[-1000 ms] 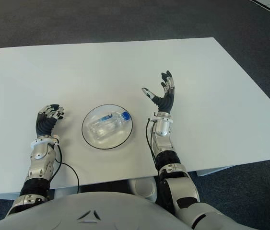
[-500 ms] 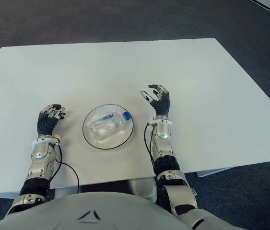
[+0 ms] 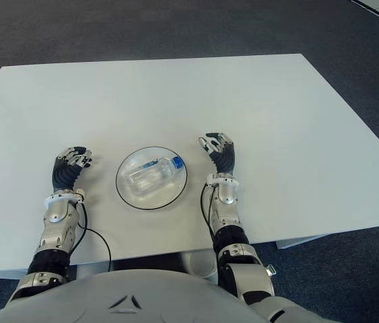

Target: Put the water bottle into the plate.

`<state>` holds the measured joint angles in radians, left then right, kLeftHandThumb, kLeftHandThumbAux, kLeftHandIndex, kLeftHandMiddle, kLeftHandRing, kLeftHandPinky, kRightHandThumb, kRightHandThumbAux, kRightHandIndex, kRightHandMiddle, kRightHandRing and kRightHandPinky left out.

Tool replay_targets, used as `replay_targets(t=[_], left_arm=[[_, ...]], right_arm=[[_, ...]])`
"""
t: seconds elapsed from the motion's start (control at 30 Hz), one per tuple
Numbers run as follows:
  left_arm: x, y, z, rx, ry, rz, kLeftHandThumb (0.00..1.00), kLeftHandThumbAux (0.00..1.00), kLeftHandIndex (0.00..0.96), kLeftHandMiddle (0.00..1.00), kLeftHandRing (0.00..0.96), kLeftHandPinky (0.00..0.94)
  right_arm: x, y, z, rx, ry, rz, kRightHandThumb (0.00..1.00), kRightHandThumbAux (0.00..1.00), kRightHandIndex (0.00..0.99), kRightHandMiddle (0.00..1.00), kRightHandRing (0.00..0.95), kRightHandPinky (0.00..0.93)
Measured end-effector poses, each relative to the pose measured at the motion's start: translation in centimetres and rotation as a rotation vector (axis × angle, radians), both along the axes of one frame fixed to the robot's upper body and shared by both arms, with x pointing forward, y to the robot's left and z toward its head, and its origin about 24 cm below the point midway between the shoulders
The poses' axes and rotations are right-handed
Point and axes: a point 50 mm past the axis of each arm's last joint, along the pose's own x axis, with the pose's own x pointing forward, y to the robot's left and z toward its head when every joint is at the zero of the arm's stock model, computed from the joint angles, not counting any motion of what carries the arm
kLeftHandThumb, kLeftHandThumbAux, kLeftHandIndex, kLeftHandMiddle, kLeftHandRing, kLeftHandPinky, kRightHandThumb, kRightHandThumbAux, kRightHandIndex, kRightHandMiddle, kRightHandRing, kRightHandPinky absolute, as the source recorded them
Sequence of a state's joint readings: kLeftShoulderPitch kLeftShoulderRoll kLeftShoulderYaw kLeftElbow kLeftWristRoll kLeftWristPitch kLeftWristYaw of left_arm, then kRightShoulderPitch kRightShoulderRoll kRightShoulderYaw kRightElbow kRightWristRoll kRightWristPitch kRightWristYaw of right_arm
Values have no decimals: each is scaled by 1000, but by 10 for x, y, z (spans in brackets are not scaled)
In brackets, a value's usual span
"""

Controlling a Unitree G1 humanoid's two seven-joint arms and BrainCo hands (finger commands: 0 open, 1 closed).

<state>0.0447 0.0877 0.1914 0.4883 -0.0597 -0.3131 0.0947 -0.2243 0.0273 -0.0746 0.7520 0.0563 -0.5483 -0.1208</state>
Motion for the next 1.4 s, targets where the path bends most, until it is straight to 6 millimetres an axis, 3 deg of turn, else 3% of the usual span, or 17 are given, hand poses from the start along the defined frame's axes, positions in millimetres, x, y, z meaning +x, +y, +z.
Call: replay_targets(t=[0.37,0.8,1.4], left_arm=[[1,0,-1,4,5,-7,829,685,399,476,513,494],[2,0,-1,4,5,-10,831,684,403,476,522,498],[1,1,-1,11,10,-14,830,685,400,477,525,499]], right_arm=[[-1,4,-2,22,-26,78,701,727,438,692,659,656],[-4,5,-3,49,-67,21,701,728,439,764,744,766],[-1,8,-8,9,-34,47,705,726,440,759,737,717]])
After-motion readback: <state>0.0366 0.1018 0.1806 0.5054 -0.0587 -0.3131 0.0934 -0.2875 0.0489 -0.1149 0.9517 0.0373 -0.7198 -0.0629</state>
